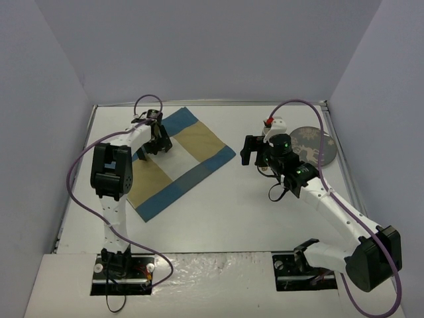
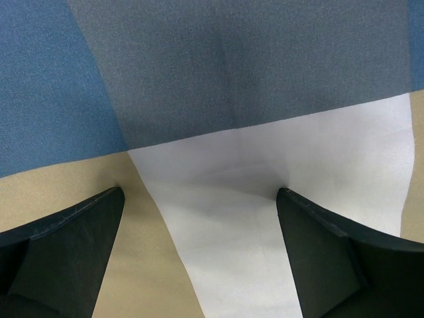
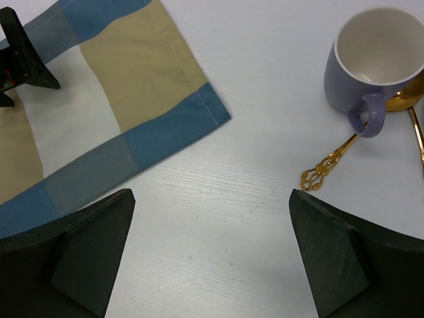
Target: Set the dinner table for one person
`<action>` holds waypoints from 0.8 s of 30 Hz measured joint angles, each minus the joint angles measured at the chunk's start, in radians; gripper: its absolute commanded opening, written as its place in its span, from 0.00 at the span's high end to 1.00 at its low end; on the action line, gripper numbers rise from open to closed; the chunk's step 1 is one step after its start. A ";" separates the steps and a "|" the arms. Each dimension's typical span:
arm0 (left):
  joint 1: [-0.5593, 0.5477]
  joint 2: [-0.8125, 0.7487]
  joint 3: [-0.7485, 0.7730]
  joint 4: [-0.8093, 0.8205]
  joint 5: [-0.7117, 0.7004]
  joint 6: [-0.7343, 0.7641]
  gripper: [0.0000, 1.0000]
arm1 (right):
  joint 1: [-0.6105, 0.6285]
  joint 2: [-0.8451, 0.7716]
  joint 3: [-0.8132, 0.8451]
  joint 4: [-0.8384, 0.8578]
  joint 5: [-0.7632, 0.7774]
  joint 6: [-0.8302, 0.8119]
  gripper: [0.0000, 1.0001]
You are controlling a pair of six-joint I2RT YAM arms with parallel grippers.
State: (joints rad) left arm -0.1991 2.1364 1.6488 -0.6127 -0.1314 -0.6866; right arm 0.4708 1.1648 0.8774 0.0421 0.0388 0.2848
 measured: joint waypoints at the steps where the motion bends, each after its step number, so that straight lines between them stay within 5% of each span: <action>1: 0.010 0.001 0.001 0.001 0.000 0.002 0.03 | 0.000 0.000 0.000 -0.001 0.000 0.000 0.00; 15: 0.067 0.119 0.190 -0.027 0.015 0.107 0.03 | -0.001 0.000 -0.010 -0.001 0.007 0.001 0.00; 24: 0.082 0.120 0.187 -0.016 0.034 0.131 0.03 | -0.001 0.000 -0.014 -0.002 0.007 0.002 0.00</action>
State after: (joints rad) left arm -0.1175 2.2565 1.8362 -0.6283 -0.0974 -0.5552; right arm 0.4698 1.1648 0.8639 0.0406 0.0453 0.2871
